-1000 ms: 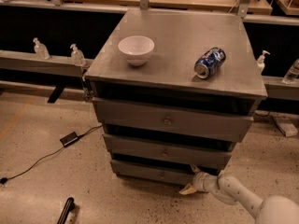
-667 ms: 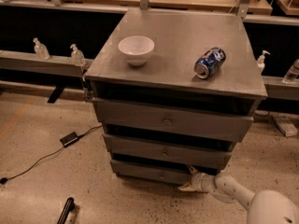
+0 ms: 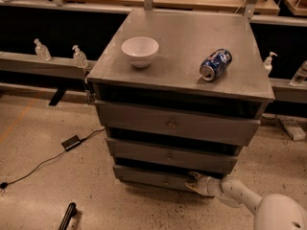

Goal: Open bottom drawer

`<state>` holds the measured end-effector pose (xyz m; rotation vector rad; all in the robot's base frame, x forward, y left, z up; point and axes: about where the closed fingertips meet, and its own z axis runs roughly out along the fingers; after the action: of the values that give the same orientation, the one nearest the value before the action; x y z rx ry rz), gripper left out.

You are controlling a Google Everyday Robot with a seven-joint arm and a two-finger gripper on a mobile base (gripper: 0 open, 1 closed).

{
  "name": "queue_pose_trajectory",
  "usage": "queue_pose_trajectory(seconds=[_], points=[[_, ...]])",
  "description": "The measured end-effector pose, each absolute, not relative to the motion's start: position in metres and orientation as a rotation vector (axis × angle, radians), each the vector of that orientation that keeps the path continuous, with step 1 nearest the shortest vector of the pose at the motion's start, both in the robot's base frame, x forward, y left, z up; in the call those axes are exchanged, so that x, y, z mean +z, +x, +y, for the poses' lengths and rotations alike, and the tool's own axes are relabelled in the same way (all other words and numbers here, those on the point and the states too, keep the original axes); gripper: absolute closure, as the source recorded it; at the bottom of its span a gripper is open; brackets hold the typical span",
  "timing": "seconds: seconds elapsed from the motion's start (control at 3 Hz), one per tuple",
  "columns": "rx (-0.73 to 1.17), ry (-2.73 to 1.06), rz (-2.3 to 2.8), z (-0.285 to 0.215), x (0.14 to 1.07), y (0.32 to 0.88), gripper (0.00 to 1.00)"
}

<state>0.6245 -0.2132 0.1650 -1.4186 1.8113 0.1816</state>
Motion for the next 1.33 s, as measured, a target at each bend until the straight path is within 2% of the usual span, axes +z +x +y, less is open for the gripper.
queue_pose_trajectory(seconds=[0.33,0.67,1.0,1.33], points=[[0.182,-1.419,1.811,-0.213,0.171,0.625,0.98],[0.182,-1.418,1.811,-0.213,0.172,0.625,1.00],[0.182,-1.418,1.811,-0.213,0.172,0.624,0.94],[0.232,-1.364,1.818,-0.217,0.174,0.605,0.81]])
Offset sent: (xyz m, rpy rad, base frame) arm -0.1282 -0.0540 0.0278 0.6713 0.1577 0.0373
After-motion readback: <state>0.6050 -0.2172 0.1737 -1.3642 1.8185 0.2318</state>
